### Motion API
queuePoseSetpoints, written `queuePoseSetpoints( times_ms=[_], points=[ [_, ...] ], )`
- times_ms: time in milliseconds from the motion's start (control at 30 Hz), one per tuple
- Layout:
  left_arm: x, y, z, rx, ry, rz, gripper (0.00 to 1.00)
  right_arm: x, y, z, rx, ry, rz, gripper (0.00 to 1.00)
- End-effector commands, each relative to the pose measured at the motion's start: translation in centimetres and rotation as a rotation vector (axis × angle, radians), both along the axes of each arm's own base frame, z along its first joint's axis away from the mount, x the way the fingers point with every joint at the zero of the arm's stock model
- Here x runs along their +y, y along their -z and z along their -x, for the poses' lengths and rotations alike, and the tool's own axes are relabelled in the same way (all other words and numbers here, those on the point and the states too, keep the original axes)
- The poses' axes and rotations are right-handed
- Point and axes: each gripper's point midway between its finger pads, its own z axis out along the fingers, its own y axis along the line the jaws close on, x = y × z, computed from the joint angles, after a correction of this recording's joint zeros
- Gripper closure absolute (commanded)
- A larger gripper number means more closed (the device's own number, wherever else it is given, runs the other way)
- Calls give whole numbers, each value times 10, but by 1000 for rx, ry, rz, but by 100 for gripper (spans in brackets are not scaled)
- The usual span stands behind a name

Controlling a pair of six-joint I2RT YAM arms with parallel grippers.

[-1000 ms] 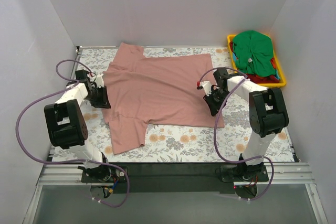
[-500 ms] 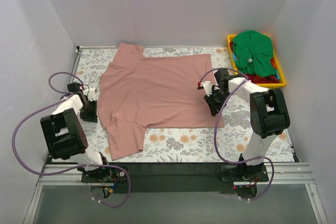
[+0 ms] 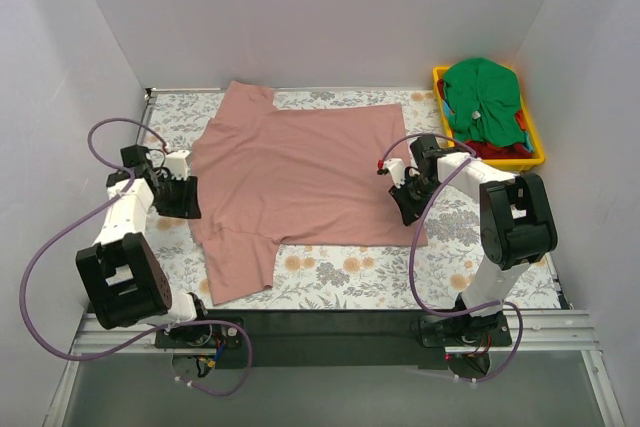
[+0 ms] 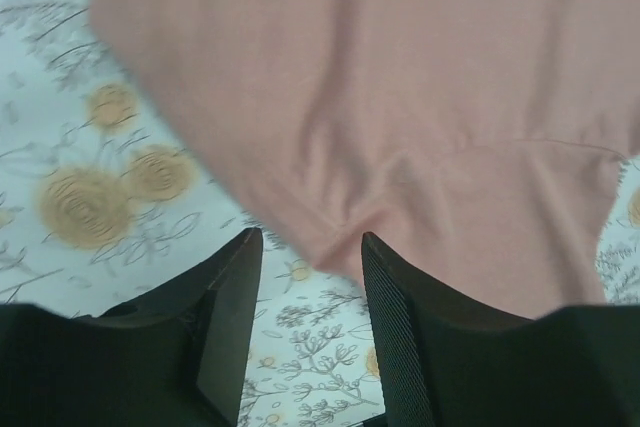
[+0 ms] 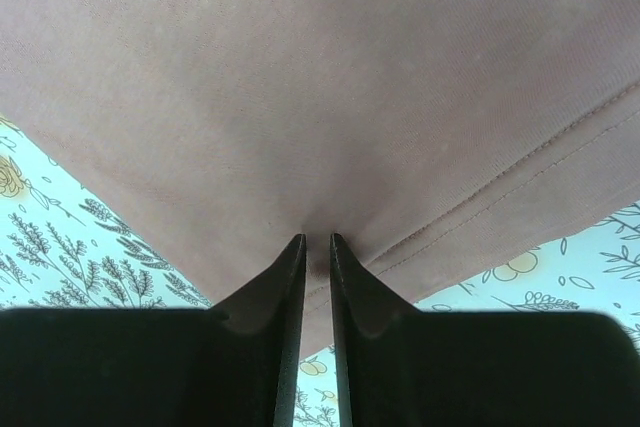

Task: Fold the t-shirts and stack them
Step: Flatten the tshirt out

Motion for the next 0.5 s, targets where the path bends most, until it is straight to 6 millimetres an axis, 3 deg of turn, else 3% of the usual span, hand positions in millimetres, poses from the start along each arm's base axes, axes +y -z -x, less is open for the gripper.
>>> queuePoseSetpoints(
  times_ms=[0,233,467],
  points=[
    [-40,0,19,20,135,71,56,-2,-5,20,48,-22,4,78],
    [-32,25,37,104,143,-55,54,-4,-5,18,47,-22,18,78],
    [-16,26,13,62,49,-124,61,-4,3,19,69,-23,21,79]
  ],
)
